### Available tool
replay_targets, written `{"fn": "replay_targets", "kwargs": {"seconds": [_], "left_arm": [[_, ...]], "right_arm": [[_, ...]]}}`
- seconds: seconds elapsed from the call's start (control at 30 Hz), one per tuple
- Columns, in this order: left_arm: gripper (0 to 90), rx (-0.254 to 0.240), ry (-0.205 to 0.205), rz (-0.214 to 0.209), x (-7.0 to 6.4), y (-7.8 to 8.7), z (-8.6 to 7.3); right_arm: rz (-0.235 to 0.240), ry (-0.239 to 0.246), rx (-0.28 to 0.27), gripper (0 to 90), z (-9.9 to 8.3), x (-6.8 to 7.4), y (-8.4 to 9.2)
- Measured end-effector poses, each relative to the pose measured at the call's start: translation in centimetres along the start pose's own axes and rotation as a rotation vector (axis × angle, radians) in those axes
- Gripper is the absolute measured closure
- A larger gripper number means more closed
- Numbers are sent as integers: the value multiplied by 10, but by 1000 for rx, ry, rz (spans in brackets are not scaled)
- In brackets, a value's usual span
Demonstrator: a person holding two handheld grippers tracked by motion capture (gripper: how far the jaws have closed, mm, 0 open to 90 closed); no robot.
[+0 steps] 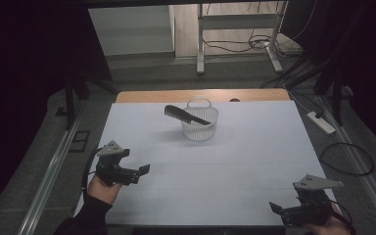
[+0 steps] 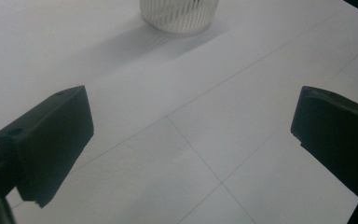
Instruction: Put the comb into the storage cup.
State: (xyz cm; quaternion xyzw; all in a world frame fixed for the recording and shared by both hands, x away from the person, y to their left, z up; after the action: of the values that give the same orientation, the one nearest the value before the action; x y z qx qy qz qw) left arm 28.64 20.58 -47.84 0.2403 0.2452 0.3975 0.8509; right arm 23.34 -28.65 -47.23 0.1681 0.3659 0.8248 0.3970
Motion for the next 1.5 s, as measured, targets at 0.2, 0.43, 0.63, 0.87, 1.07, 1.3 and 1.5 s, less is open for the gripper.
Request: {"fn": "replay_targets", "kwargs": {"seconds": [0.2,0.43,0.63,0.87,1.07,1.3,1.5], "left_arm": [[0,-1,14,2,1,7,-7],[0,-2,21,9,1,16,-16],[0,2,16,24,-2,23,-22],[0,1,12,38,-5,31,-29],[0,-6,15,49,-5,38,-34],[0,-12,26,55,-6,46,-41],[0,3,24,76,-8,51,-48]], "right_arm": [[0,3,1,0,0,1,0],[-1,4,4,0,0,1,0],[-3,2,3,0,0,1,0],[-4,2,5,0,0,1,0],[-6,2,5,0,0,0,0],[-7,2,6,0,0,1,0],[-9,4,9,0,0,1,-1]]}}
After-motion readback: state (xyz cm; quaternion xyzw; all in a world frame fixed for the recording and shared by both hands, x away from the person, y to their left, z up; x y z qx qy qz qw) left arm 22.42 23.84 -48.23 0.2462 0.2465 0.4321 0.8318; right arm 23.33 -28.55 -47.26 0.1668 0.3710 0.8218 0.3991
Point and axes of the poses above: each handheld gripper's, and its own axes: y roughly backward along the jaws, z roughly out of its top, x roughly to its left, the point moved 4 cm from there along -y, roughly forward along the jaws, and after that the axes turned 2 degrees about y, right-handed, at the moved point
